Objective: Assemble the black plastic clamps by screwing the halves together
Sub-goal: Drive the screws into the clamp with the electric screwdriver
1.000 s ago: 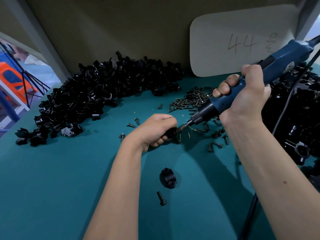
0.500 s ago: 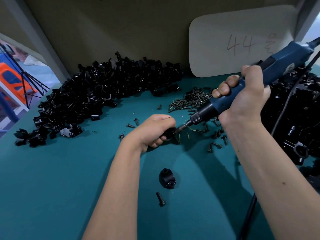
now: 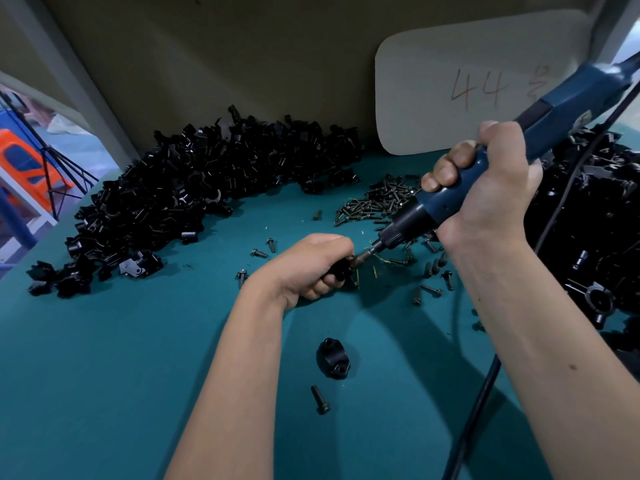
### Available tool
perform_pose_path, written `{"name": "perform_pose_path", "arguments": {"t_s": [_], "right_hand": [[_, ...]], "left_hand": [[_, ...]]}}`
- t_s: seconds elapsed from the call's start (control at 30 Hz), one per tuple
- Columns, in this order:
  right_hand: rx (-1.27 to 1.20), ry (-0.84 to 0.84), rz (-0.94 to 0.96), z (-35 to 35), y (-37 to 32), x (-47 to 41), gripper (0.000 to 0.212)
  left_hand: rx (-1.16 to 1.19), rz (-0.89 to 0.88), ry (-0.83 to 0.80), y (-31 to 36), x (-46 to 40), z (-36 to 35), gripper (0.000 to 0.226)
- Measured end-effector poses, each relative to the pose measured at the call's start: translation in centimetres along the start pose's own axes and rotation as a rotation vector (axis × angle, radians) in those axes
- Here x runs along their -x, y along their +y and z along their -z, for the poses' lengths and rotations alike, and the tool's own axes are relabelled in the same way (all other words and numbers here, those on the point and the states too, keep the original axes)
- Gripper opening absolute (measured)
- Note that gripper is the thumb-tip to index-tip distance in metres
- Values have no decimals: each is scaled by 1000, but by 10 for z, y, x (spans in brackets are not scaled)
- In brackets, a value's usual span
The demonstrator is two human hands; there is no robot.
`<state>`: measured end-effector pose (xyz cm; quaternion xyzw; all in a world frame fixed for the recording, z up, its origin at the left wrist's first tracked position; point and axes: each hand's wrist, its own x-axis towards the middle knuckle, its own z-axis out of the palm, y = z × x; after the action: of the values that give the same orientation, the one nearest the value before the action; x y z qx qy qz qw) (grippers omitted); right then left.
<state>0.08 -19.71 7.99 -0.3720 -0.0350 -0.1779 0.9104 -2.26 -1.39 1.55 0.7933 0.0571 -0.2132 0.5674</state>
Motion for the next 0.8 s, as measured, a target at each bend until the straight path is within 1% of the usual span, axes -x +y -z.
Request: {"name": "perform_pose_path", "arguments": {"t_s": [0.07,0.17,0.27,0.33,0.4,0.5,0.57,0.6,0.67,0.73,0.8], "right_hand": [[-4,-2,-15,1,-2,-1,23],[-18,-47,-48,2,-5,-2,25],[-43,-64,-72,2,-6,0,26],[-42,-36,-65,2,-4,0,23],[-38,-3,-53,2,-2,0,20],[-24,127,-27,0,2,-2,30],[-27,216,-29,-2,5,-5,31],[-33,252,-36,-1,6,-6,29],[-37,274,-45,1,7,-8,24],[-22,251,-21,2,7,-8,21],[0,233,26,4,6,-9,22]], "left_hand": [[7,-14,-20,0,0,0,24],[-5,-55,-35,-2,-1,0,26],[-46,-120,0,-4,-3,0,22],[-65,-210,84,-7,-5,1,20],[-98,-316,164,-10,-8,2,23],[-180,-462,330,-13,-11,2,28],[-237,-539,454,-14,-11,3,29],[-253,-560,480,-14,-11,3,29],[-236,-520,424,-15,-10,1,30],[-205,-453,363,-15,-10,-5,32],[-195,-434,399,-13,-13,-10,31]]}}
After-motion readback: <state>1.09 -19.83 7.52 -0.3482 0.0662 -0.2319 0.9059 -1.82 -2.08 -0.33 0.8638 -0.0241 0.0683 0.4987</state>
